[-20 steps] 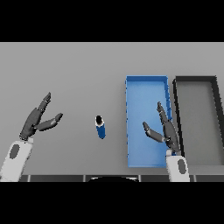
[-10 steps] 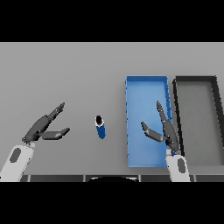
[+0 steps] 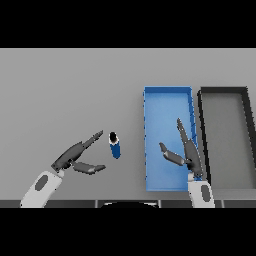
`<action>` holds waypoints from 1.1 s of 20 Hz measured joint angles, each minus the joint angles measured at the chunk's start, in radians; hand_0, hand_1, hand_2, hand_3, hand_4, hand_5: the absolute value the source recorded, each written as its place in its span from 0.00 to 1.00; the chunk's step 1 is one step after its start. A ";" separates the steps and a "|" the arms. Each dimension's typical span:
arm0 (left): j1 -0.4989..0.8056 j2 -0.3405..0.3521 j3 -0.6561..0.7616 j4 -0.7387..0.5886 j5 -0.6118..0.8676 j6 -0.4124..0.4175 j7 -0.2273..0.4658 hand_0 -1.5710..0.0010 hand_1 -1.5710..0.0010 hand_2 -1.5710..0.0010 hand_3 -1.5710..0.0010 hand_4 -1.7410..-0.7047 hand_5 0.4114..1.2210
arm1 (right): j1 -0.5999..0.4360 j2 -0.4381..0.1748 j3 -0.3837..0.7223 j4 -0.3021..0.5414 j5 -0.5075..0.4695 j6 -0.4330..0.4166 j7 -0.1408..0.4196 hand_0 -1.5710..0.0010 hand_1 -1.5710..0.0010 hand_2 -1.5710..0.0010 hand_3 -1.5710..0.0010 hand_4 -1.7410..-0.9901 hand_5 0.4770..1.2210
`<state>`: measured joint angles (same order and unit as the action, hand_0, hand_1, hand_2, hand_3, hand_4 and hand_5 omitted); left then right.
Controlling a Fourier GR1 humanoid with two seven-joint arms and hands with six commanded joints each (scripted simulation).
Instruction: Pick up the blue pipe and place it into the blue bin.
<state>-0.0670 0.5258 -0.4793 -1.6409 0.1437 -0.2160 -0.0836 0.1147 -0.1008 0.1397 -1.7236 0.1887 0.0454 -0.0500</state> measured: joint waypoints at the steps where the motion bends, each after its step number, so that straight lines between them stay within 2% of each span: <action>1: -0.008 -0.010 -0.005 0.014 0.001 -0.005 0.014 1.00 1.00 1.00 1.00 0.53 0.07 | 0.002 0.000 -0.007 0.002 -0.004 -0.004 0.006 1.00 1.00 1.00 1.00 0.68 0.19; 4: -0.047 -0.095 -0.034 0.091 -0.018 0.002 0.039 1.00 1.00 1.00 1.00 0.53 0.07 | 0.003 -0.003 -0.008 0.000 0.001 -0.007 0.008 1.00 1.00 1.00 1.00 0.68 0.19; 7: -0.074 -0.157 -0.049 0.159 -0.026 -0.001 0.033 1.00 1.00 1.00 1.00 0.54 0.07 | 0.007 -0.001 -0.008 -0.007 -0.003 -0.005 0.006 1.00 1.00 1.00 1.00 0.70 0.18; 11: -0.133 -0.213 -0.073 0.242 -0.084 0.015 0.026 1.00 1.00 1.00 1.00 0.59 0.06 | 0.014 -0.008 -0.012 -0.025 -0.008 -0.003 0.013 1.00 1.00 1.00 1.00 0.72 0.17; 13: -0.156 -0.241 -0.070 0.282 -0.072 -0.003 -0.013 1.00 1.00 1.00 1.00 0.55 0.10 | 0.009 -0.016 -0.022 -0.015 -0.014 0.000 0.018 1.00 1.00 1.00 1.00 0.72 0.18; 15: -0.170 -0.283 -0.069 0.307 -0.057 -0.004 -0.020 1.00 1.00 1.00 1.00 0.51 0.15 | 0.019 -0.012 -0.018 -0.023 -0.023 0.008 0.008 1.00 1.00 1.00 1.00 0.71 0.17; 16: -0.163 -0.286 -0.067 0.306 -0.055 -0.002 -0.048 1.00 1.00 0.97 1.00 0.48 0.18 | 0.017 -0.015 -0.022 -0.017 -0.025 0.008 0.017 1.00 1.00 1.00 1.00 0.72 0.17; 17: -0.173 -0.302 -0.061 0.320 -0.048 0.003 -0.043 1.00 0.97 0.93 0.97 0.46 0.21 | 0.014 -0.012 -0.024 -0.012 -0.023 0.004 0.018 1.00 1.00 1.00 1.00 0.73 0.17; 18: -0.172 -0.311 -0.059 0.318 -0.043 0.008 -0.052 0.98 0.91 0.86 0.93 0.43 0.25 | 0.011 -0.014 -0.024 -0.013 -0.016 -0.002 0.019 1.00 1.00 1.00 1.00 0.73 0.17; 19: -0.189 -0.324 -0.048 0.335 -0.036 0.015 -0.032 0.94 0.83 0.77 0.86 0.41 0.30 | 0.010 -0.014 -0.024 0.001 -0.017 0.002 0.017 1.00 1.00 1.00 1.00 0.72 0.17; 20: -0.185 -0.330 -0.047 0.337 -0.035 0.021 -0.038 0.82 0.71 0.66 0.69 0.39 0.44 | 0.010 -0.014 -0.027 -0.011 -0.026 0.005 0.017 1.00 1.00 1.00 1.00 0.72 0.17; 22: -0.174 -0.350 -0.040 0.337 -0.004 0.014 -0.039 0.54 0.45 0.43 0.44 0.26 0.64 | 0.000 -0.009 -0.024 -0.012 -0.019 -0.003 0.028 1.00 1.00 1.00 1.00 0.72 0.17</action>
<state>-0.2407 0.1762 -0.5189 -1.3039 0.1401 -0.2023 -0.1223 0.1143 -0.1101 0.1153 -1.7352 0.1699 0.0424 -0.0215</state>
